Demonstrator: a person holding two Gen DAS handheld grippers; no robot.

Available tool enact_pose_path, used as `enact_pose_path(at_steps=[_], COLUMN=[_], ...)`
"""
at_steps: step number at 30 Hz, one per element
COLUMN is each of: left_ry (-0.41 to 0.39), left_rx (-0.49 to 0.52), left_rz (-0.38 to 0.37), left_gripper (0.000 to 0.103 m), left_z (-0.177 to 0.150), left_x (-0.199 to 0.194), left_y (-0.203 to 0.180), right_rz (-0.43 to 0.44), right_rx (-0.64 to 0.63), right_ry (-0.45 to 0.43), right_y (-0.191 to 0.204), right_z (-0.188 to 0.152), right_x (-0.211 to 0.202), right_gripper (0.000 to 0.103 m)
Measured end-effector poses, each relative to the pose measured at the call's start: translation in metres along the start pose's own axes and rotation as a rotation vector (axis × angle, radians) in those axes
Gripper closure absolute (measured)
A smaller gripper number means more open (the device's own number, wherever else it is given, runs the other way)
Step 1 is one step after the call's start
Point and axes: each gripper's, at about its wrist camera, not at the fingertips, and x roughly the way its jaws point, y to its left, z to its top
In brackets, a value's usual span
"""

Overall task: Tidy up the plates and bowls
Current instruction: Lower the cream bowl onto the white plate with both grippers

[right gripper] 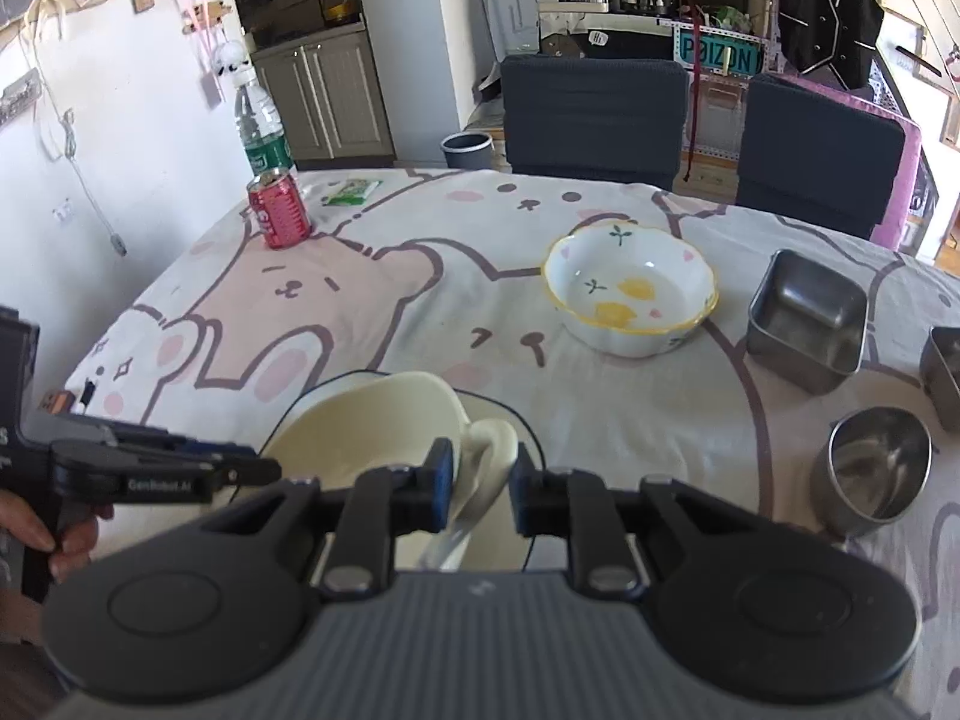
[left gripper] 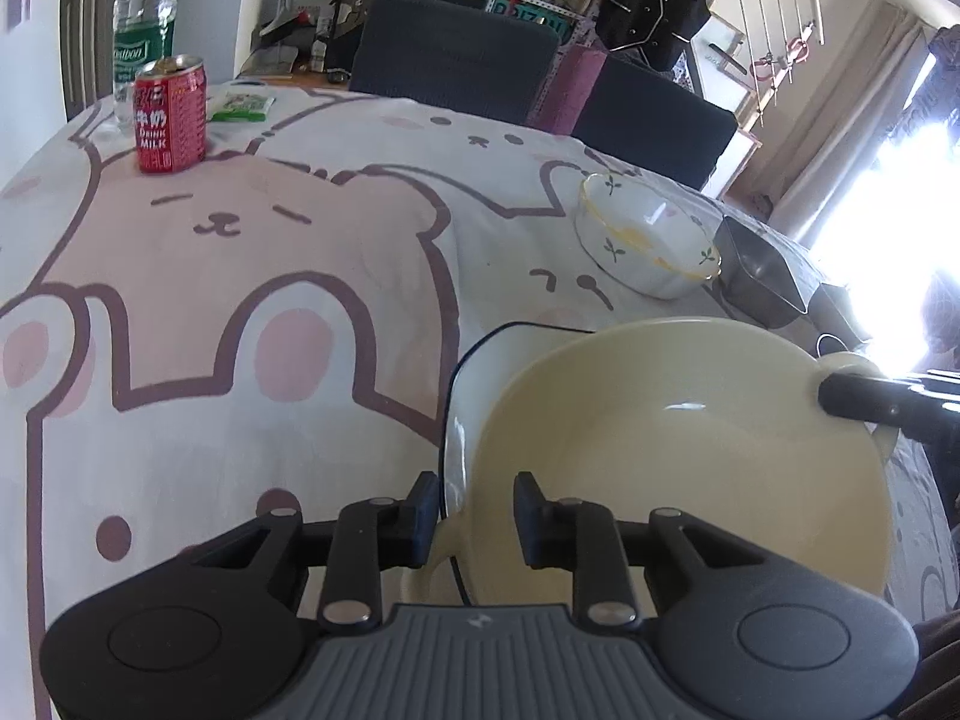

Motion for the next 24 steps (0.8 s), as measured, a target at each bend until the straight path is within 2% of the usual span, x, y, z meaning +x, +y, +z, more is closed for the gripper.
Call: enact_pose_path(at_steps=[4,8,12,13,15,24], left_ry=[-0.011,0.001,0.038,0.059,0.076,0.13], left_rx=[0.007,0.002,-0.063,-0.089,-0.128,-0.196], left_rz=[-0.008,-0.001,0.02,0.023,0.01,0.019], left_gripper=[0.081,0.081,0.081,0.077,0.077,0.076], left_z=[0.001,0.003,0.004,0.003,0.002,-0.002], left_x=[-0.002,0.0,0.001,0.001,0.0,-0.011], left_y=[-0.002,-0.002,0.007,0.011,0.016,0.018], right_rz=[0.001,-0.005,-0.015,-0.015,-0.02,-0.026], right_rx=[-0.009,0.018,0.037,0.039,0.029,0.015], right_ry=[0.002,0.032,0.039,0.038,0.035,0.044], right_y=[0.0,-0.008,-0.013,-0.013,-0.012,-0.011], right_z=[0.001,0.002,0.004,0.004,0.005,0.003], right_x=[0.002,0.01,0.015,0.016,0.017,0.019], right_gripper=[0.079,0.079,0.078,0.078,0.078,0.077])
